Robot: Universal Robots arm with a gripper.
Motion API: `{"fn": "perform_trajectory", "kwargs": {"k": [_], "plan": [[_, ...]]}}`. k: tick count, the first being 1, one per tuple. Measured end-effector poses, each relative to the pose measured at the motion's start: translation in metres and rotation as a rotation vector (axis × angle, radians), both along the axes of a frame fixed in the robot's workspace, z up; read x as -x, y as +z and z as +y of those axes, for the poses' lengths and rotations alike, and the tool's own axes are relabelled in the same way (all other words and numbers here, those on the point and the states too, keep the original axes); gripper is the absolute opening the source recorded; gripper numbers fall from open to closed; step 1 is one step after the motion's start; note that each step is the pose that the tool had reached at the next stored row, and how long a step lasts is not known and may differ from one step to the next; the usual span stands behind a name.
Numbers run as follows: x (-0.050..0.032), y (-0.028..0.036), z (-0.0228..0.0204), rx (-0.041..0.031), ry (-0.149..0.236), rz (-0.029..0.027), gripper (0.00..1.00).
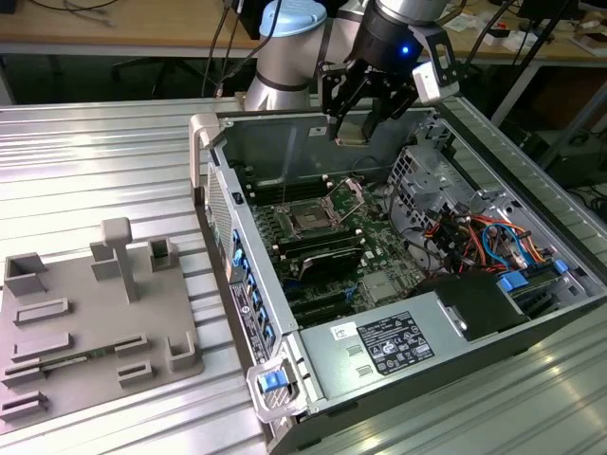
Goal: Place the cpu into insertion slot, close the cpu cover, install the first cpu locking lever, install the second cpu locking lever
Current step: 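Place the cpu into insertion slot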
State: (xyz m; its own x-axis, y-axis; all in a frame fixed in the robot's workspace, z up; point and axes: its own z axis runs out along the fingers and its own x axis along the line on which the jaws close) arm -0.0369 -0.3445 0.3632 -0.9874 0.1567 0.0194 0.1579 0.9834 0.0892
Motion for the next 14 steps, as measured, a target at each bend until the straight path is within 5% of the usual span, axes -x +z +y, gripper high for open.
{"fn": "perform_trajectory", "kwargs": {"k": [14], "plan": [[0.0005,-0.0005,0.0000,0.0000,-0.018,0.0000,0.55]]}}
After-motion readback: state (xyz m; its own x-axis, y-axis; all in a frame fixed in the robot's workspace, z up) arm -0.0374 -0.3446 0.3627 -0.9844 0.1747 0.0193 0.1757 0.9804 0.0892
